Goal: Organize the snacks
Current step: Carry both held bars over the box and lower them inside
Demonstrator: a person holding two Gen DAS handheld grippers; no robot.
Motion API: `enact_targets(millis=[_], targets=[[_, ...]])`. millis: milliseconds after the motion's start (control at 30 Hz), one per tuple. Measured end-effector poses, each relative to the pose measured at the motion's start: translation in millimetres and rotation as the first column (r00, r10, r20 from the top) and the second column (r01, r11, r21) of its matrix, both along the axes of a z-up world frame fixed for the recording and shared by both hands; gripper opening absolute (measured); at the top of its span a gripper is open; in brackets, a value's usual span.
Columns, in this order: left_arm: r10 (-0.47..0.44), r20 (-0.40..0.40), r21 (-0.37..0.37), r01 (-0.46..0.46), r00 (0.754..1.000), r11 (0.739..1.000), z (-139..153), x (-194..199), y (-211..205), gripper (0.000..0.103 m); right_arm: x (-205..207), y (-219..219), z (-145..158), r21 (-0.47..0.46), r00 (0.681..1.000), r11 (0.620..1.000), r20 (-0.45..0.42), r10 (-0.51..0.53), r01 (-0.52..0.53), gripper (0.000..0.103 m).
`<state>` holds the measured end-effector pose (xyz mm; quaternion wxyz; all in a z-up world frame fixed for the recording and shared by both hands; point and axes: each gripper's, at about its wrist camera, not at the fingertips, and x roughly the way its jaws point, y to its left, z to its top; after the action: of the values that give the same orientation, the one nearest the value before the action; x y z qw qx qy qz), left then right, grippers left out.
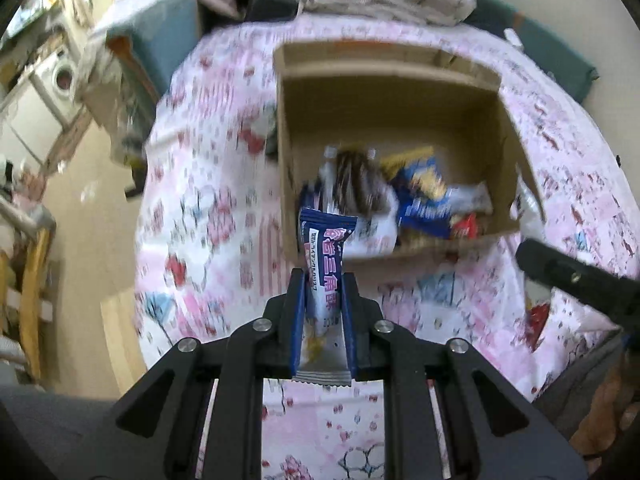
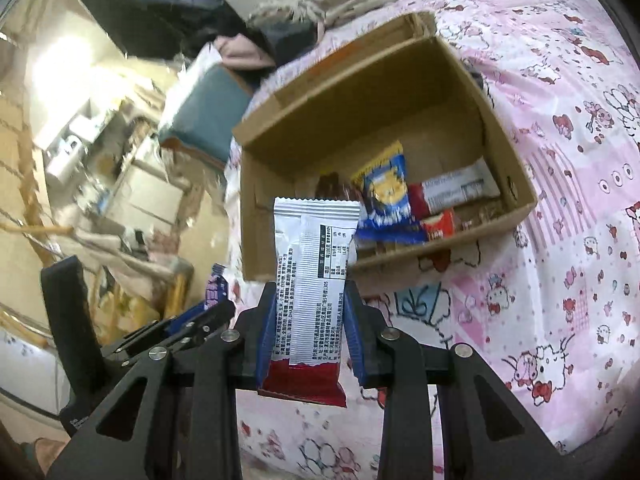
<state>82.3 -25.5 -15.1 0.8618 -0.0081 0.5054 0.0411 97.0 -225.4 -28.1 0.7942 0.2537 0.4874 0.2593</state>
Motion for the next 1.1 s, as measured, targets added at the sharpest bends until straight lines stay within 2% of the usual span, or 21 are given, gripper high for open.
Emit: enact_targets(millis=[133,267,400,700,833,1100], targets=[[-0.034,0.076,0.050,0.030,0.997,0.998,26.9,21.7,-7.4,0.014,14.3,-9.8,9.4,0.015,0.999,0.999,0.034,-0.029,0.029,0.033],[-0.041,0.096,0.064,0.035,0.995,0.997,39.8,47.6,-11.5,0.014,38.6,-20.9,15.0,0.037,0.997,0.998,0.048,-0.054,0.053,0.033],[-0.039,0.095,0.073,0.033,0.995,0.997,42.5,69.9,-14.1,0.014,64.7,-29.0,15.9,0.018,0.995,0.997,0.061,-0.074,0.073,0.033],[-0.048,0.079,0.107,0.039,0.996,0.994,29.6,105.7,-21.2,0.014,107.6,-33.7,3.5,-0.034,0.995,0.996,0.059,-0.076,0.078,0.033],[-0.036,0.054,0.091,0.031,0.998,0.995,17.5,122.1,-21.1,0.014,121.5,-27.8,-5.4,-0.063,0.997,0.996,0.046,-0.066,0.069,0.033],[-0.037,0.033,0.089,0.034,0.999,0.995,-3.7,140.6,-26.7,0.014,128.8,-21.2,-24.4,-0.096,0.998,0.993,0.003,-0.070,0.070,0.033]])
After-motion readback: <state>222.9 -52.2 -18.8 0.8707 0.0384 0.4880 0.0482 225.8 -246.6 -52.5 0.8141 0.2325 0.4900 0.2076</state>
